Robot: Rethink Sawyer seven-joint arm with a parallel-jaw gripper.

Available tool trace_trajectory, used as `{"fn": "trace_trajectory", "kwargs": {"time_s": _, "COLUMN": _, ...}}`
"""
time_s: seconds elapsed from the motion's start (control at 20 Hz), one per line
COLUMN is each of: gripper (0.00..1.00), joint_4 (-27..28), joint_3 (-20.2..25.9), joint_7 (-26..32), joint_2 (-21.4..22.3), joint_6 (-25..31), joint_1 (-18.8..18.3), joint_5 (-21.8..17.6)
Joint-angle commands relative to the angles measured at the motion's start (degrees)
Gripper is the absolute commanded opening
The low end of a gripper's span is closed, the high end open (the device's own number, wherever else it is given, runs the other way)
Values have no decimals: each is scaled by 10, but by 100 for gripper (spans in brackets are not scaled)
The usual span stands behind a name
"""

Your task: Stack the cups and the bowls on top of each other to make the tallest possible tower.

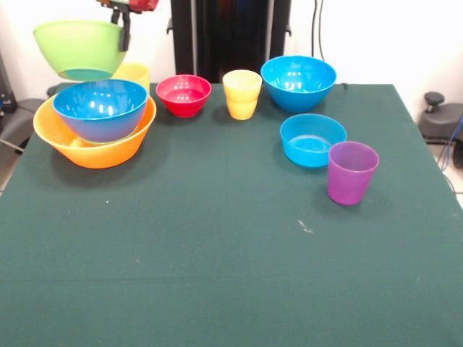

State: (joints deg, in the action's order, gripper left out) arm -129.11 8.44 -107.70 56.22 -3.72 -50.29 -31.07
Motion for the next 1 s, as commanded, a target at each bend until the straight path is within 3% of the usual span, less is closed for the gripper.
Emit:
{"fn": "trace_trajectory", "kwargs": {"time_s": 0.05, "gripper": 0, "joint_4": -25, "joint_3": 141, "joint_7": -28, "joint_2": 49, "joint_6": 91, "joint_1": -35, "joint_5": 44}}
{"fn": "trace_trajectory", "kwargs": {"time_s": 0.45, "gripper": 0, "joint_4": -6, "joint_3": 130, "joint_7": -31, "joint_2": 46, "joint_6": 109, "joint_1": -14, "joint_5": 60}}
{"fn": "trace_trajectory", "kwargs": {"time_s": 1.0, "gripper": 0, "joint_4": 9, "joint_3": 96, "joint_7": -34, "joint_2": 37, "joint_6": 105, "joint_1": 15, "joint_5": 51}}
